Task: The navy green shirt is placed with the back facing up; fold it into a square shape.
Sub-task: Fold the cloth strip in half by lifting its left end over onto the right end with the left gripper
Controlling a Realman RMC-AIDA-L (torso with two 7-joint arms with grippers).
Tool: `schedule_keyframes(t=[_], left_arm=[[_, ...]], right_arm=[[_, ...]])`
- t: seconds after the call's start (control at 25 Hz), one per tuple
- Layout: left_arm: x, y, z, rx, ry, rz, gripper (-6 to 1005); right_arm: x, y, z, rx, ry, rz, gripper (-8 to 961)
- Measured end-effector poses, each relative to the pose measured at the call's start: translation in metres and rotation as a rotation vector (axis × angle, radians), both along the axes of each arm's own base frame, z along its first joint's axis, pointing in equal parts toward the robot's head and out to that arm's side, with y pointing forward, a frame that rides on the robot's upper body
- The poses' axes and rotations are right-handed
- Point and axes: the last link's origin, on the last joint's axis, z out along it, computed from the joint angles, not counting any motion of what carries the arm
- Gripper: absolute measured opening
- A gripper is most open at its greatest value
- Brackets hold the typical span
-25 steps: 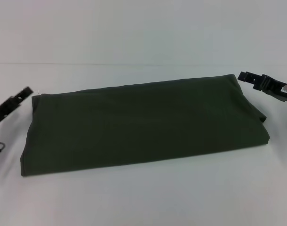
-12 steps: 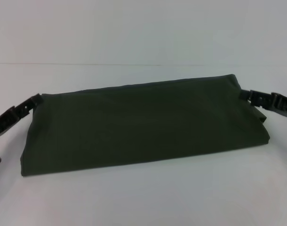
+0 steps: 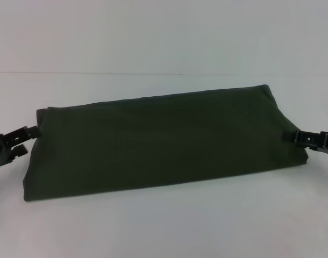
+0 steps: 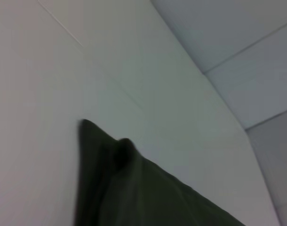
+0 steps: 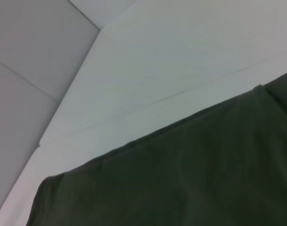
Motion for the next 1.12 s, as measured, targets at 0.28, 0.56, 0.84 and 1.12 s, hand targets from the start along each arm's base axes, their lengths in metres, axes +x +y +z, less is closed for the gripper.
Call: schedule_keyframes(t=[0.28, 0.56, 0.84, 1.12], left_arm=[[0.025, 0.029, -0.021, -0.089, -0.038, -0.051, 844], [0.011, 0.036, -0.028, -0.091, 0.077, 0.020, 844], [0.002, 0.035, -0.026, -0.096, 0.111, 0.062, 843], [0.011, 0.025, -0.007, -0.112, 0.038, -0.005, 843]], right_arm=[[-0.005, 0.002, -0.007, -0.036, -0.021, 0.020, 735], [-0.006, 0.001, -0.011, -0.043, -0.023, 0.022, 734], [-0.005, 0.001, -0.012, -0.040, -0.028, 0.023, 734], [-0.002, 0.002, -0.005, -0.033, -0.034, 0.011, 734]])
